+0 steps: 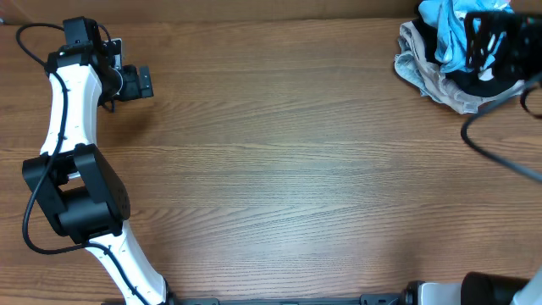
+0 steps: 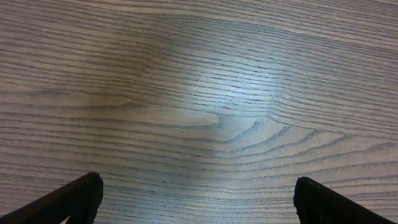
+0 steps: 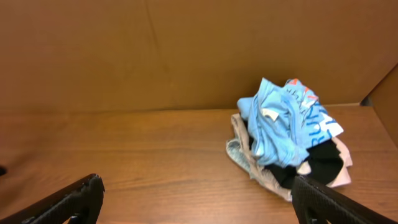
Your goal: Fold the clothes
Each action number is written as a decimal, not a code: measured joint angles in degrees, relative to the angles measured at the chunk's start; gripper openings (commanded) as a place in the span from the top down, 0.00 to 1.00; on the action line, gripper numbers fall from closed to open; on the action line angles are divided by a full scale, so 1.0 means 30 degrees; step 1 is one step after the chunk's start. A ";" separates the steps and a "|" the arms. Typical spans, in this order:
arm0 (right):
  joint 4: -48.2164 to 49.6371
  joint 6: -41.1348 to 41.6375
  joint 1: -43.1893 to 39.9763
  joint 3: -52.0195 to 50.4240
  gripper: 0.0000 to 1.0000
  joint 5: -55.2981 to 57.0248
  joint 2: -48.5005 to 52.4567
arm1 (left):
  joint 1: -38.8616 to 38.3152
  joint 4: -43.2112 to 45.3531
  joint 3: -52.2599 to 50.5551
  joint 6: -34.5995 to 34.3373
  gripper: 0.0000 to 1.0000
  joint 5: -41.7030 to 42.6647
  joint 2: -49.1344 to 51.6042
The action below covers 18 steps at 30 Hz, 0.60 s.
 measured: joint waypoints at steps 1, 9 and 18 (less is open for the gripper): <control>-0.0248 -0.0007 0.0000 0.0015 0.00 -0.0087 -0.0204 | 0.0000 0.0000 0.0000 0.0000 0.00 0.0000 0.0000; -0.2769 0.0007 0.0000 0.0066 0.00 -0.0357 -0.0204 | 0.0000 0.0000 0.0000 0.0000 0.00 0.0000 0.0000; -0.2616 -0.0007 0.0073 0.0022 0.00 -0.0153 -0.0160 | 0.0000 -0.0007 -0.0007 0.0000 0.00 0.0000 0.0000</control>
